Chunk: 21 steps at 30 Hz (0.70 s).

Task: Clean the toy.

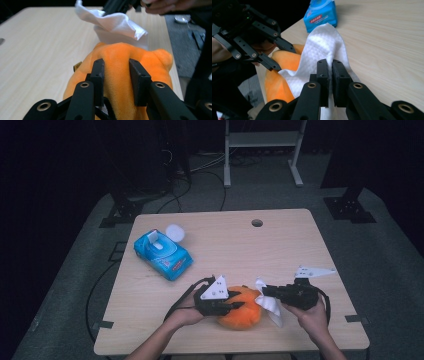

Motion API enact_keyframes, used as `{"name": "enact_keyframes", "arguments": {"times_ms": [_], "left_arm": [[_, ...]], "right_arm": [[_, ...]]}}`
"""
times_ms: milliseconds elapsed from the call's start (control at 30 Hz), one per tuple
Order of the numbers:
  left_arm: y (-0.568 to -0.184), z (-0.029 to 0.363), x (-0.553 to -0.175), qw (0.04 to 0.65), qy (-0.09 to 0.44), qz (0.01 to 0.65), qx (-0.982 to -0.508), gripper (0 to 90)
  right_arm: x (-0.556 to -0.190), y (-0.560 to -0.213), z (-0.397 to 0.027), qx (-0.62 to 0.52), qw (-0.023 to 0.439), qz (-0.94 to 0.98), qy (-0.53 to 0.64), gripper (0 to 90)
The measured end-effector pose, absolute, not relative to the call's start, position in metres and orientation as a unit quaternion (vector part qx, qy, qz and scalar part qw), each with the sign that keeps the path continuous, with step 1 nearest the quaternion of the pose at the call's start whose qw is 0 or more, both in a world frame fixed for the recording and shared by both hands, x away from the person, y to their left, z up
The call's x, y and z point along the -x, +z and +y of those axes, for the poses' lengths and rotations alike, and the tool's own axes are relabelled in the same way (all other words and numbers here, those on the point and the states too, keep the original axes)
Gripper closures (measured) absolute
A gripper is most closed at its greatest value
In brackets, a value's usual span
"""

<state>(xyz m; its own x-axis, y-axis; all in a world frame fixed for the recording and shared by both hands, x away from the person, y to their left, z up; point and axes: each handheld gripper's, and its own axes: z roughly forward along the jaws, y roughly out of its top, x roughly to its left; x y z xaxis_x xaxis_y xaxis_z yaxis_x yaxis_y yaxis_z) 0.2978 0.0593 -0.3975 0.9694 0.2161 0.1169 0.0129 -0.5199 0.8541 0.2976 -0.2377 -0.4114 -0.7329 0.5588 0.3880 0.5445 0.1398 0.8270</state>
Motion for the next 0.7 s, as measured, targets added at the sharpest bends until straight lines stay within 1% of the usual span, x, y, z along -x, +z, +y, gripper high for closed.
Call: {"name": "enact_keyframes", "arguments": {"times_ms": [167,267,367,400,433,500,600,700], "left_arm": [[-0.387,0.058,-0.315,0.487,0.145,0.079,-0.858,68.2],[-0.390,0.055,-0.331,0.480,0.171,0.098,-0.855,68.1],[-0.409,0.051,-0.339,0.460,0.158,0.111,-0.867,66.9],[-0.416,0.052,-0.339,0.461,0.153,0.115,-0.867,66.1],[-0.419,0.053,-0.339,0.474,0.141,0.126,-0.860,65.4],[-0.419,0.056,-0.338,0.481,0.139,0.130,-0.856,63.4],[-0.415,0.059,-0.336,0.483,0.134,0.127,-0.856,57.4],[-0.411,0.061,-0.334,0.486,0.133,0.122,-0.855,55.1]], "right_arm": [[-0.301,-0.411,-0.253,-0.387,0.009,0.732,0.560,84.5],[-0.302,-0.411,-0.255,-0.393,0.020,0.733,0.555,84.5],[-0.302,-0.413,-0.252,-0.394,0.030,0.742,0.542,84.6],[-0.302,-0.415,-0.251,-0.393,0.036,0.748,0.533,84.6],[-0.302,-0.416,-0.250,-0.391,0.039,0.753,0.527,84.6],[-0.302,-0.417,-0.248,-0.389,0.042,0.760,0.518,84.6],[-0.303,-0.415,-0.249,-0.391,0.049,0.762,0.514,84.7],[-0.305,-0.411,-0.258,-0.396,0.064,0.762,0.508,84.9]]}}
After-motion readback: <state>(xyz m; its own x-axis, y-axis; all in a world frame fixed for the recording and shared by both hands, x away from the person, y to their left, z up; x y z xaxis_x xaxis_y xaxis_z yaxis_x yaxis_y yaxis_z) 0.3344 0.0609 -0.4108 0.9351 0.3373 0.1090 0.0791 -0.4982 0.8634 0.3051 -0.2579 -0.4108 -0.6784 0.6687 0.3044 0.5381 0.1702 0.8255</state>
